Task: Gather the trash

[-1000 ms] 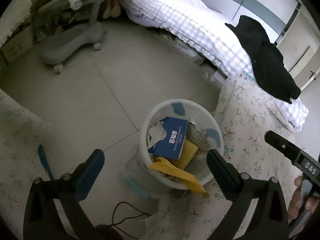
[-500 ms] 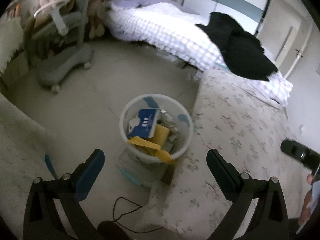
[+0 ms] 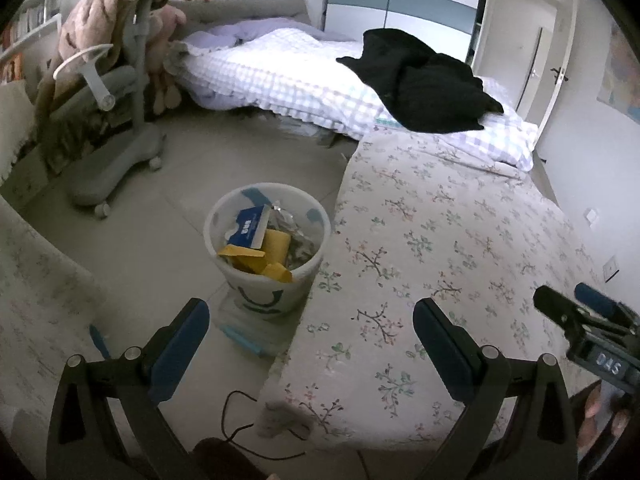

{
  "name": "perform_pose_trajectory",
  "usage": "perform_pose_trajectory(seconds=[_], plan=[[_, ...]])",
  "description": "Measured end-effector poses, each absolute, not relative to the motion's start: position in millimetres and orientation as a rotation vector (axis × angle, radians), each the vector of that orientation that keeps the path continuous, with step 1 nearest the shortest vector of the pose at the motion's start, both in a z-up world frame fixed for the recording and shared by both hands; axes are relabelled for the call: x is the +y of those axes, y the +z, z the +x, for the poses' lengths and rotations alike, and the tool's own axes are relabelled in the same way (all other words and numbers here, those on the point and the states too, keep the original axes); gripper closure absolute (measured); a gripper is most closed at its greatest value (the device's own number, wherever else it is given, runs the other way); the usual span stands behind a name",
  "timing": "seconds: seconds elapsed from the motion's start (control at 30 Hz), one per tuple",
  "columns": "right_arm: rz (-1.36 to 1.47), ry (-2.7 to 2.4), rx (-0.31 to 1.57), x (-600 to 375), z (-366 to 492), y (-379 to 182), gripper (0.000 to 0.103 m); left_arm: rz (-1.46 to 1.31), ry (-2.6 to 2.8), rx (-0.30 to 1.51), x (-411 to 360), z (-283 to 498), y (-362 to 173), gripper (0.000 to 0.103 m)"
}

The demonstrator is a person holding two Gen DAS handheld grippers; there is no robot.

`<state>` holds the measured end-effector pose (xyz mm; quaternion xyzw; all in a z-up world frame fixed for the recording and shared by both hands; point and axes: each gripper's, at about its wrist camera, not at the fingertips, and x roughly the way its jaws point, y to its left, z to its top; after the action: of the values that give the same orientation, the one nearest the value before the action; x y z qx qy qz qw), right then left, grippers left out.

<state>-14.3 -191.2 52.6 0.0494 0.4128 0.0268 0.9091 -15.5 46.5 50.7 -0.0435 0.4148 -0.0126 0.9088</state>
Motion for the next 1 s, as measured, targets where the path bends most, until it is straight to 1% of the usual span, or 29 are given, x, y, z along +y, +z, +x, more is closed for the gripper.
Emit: perform_pose_trajectory(seconds=[0.13, 0.27, 1.0], plan=[[0.056, -0.013, 0.829, -203, -14, 50, 0.005, -0.07, -0.018, 0.86, 42, -12, 47, 0.0], [0.103, 0.01, 0.845, -210, -13, 46, 0.005, -0.058, -0.011, 0.851, 39, -11, 48, 0.0], [0.081, 0.046, 0.848, -192, -14, 45, 0.005, -0.05, -0.014, 0.855, 39, -13, 44, 0.0]])
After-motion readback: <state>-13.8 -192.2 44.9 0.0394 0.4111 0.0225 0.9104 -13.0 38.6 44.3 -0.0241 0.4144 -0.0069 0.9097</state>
